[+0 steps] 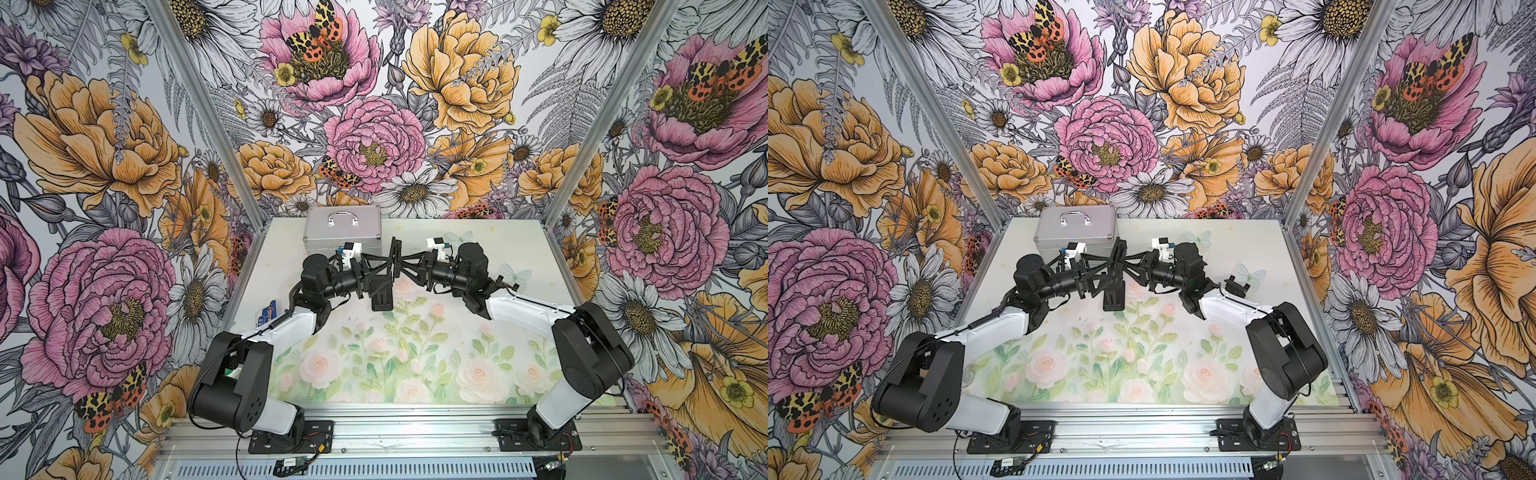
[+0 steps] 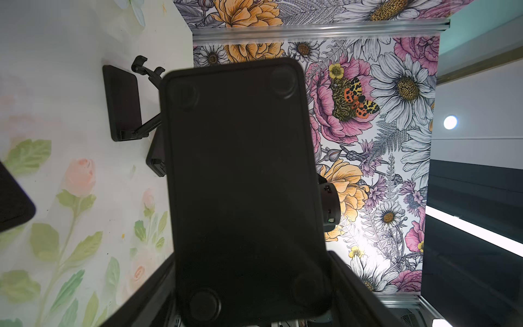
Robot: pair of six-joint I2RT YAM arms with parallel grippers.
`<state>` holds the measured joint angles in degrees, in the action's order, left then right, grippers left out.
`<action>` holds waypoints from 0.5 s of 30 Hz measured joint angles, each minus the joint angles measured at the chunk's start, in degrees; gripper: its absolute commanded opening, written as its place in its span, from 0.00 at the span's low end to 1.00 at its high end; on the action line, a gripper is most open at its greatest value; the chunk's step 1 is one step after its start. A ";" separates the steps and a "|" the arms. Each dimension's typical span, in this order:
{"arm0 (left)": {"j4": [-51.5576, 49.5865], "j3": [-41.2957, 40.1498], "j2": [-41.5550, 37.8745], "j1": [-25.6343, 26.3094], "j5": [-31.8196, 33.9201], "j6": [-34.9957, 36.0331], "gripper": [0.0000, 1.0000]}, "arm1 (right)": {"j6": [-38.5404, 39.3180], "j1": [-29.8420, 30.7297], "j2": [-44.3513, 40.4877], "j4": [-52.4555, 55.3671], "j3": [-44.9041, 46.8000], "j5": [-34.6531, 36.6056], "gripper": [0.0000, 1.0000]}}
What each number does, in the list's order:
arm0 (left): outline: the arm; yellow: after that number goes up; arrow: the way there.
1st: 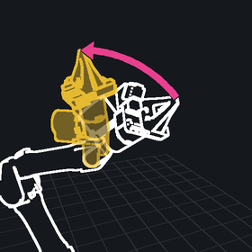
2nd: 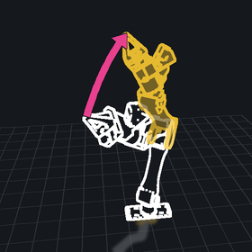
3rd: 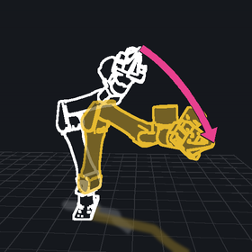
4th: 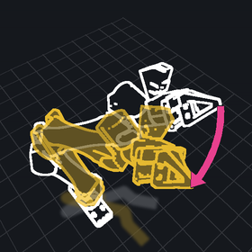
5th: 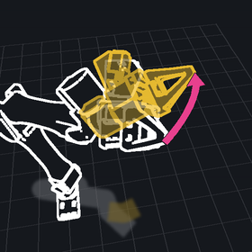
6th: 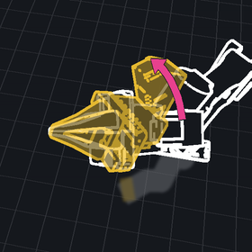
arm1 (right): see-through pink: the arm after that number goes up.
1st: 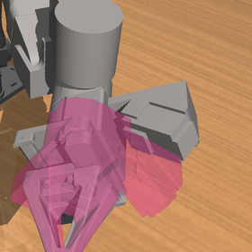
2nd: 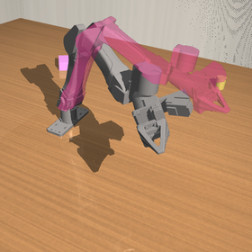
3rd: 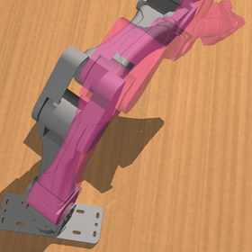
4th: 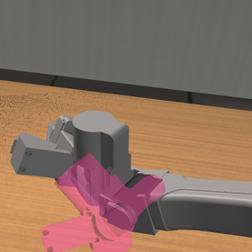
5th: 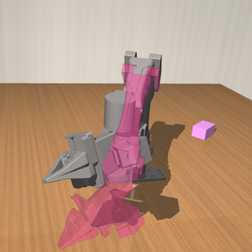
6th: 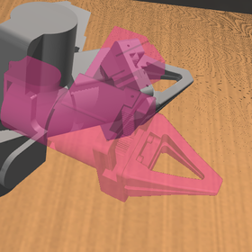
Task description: Open the phone stand
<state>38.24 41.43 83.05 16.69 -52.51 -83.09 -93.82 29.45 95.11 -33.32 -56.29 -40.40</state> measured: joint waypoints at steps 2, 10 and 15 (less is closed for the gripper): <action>-0.31 0.00 -0.15 0.00 0.04 -0.07 0.67 | 0.00 0.00 0.00 -0.02 0.00 0.00 0.00; -1.60 -0.39 -1.38 -0.11 0.37 0.04 0.55 | 0.00 -0.02 -0.02 -0.50 0.28 -0.66 0.00; -3.80 -0.94 -2.82 -1.05 0.24 0.50 0.55 | 0.02 -0.74 -0.87 -1.29 1.95 -2.34 0.00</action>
<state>34.44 40.49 80.23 15.64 -52.27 -82.59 -93.80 28.71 94.24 -34.61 -54.35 -42.74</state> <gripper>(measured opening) 0.766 0.276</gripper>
